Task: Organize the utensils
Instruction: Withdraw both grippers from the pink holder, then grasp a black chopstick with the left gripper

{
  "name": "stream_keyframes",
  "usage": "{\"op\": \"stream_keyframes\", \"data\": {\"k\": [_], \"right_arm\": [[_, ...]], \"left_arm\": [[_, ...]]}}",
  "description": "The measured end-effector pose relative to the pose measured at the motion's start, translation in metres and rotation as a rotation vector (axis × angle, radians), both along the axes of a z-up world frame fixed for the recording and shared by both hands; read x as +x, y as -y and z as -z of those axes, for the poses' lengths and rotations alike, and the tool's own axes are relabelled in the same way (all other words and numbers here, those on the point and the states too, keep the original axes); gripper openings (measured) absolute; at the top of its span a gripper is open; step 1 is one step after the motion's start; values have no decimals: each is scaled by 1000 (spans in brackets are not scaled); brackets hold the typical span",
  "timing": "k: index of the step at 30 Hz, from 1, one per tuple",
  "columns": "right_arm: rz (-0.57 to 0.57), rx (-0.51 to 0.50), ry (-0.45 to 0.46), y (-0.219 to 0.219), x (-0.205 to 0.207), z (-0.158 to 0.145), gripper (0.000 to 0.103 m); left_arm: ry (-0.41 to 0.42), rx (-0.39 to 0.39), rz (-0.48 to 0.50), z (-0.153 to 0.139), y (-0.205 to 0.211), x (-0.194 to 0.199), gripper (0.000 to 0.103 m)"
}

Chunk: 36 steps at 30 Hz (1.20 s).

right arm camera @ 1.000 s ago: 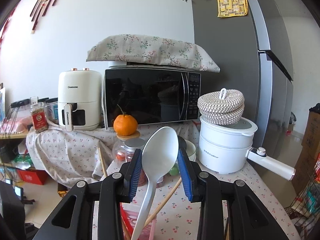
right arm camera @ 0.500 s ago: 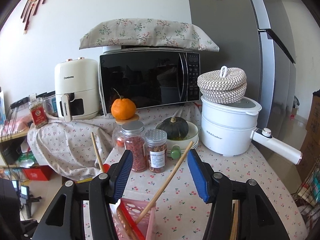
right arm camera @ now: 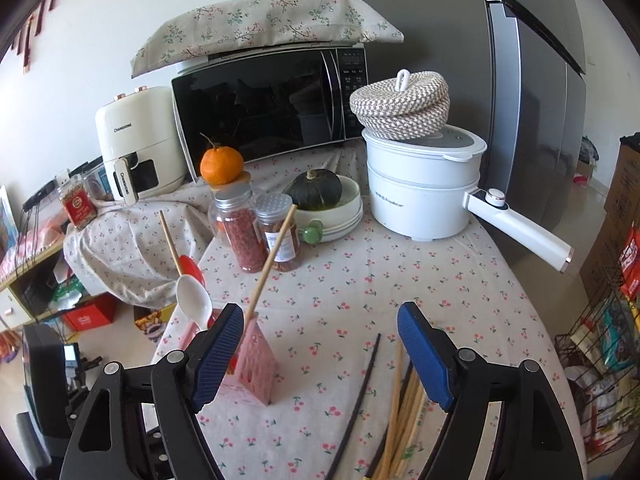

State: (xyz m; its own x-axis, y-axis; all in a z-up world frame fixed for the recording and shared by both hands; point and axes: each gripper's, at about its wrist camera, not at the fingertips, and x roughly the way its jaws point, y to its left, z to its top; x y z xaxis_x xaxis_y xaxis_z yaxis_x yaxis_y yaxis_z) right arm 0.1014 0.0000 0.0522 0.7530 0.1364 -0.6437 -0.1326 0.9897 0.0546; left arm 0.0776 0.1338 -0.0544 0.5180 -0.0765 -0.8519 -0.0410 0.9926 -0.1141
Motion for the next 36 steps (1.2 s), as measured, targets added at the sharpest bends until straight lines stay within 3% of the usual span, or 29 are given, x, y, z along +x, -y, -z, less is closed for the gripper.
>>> {"op": "stream_keyframes", "data": {"k": [5, 9, 26, 33, 36], "right_arm": [[0, -31, -52, 29, -10, 4, 90], [10, -33, -93, 56, -16, 10, 102], [110, -47, -354, 158, -17, 56, 103], [163, -40, -447, 186, -6, 78, 103], [174, -58, -464, 193, 0, 85, 103]], "left_arm": [[3, 34, 40, 2, 23, -4, 101], [14, 52, 91, 4, 46, -7, 102], [46, 120, 250, 8, 138, 4, 102], [-61, 67, 224, 18, 152, 29, 102], [-91, 85, 210, 20, 156, 37, 102]]}}
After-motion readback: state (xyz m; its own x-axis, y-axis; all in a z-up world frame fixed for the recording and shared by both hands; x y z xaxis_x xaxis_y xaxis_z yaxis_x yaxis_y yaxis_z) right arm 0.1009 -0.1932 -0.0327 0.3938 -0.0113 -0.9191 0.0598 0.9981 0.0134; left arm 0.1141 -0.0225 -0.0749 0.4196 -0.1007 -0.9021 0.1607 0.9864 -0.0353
